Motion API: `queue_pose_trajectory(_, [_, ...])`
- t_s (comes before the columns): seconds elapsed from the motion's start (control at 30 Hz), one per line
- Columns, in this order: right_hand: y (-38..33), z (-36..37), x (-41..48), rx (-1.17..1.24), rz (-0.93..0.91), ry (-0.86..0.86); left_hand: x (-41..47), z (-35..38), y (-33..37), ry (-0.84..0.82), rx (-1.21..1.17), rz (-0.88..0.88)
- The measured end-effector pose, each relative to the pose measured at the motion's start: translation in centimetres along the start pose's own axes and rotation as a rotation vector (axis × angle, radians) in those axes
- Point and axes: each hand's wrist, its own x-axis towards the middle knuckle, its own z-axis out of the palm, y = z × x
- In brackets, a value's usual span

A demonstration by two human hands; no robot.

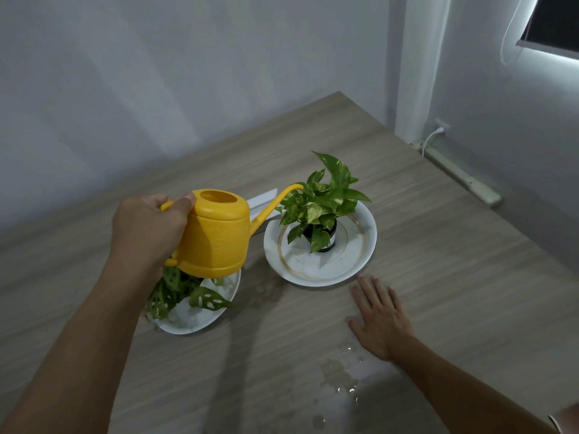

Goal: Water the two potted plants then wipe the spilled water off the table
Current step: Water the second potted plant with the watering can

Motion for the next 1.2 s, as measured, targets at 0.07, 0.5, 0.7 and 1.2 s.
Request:
queue_pose_trajectory(0.07, [0.1,0.3,0.0,-0.001,-0.01,-0.017,0.0,-0.1,0.2,-0.013,0.0,0.005])
queue_pose_trajectory(0.5, [0.1,0.2,0.1,-0.015,-0.015,-0.058,0.1,-1.5,0.3,-0.027,-0.015,-0.02])
queue_pose_trajectory(0.7, [0.0,-0.1,0.0,0.002,-0.015,-0.045,0.0,-1.5,0.6,-0.032,-0.014,-0.033])
queue_pose_trajectory(1.2, [-0.2,-1.0,-0.3,0.002,-0.039,-0.089,-0.2,-1.6,0.8,-0.022,-0.009,-0.048])
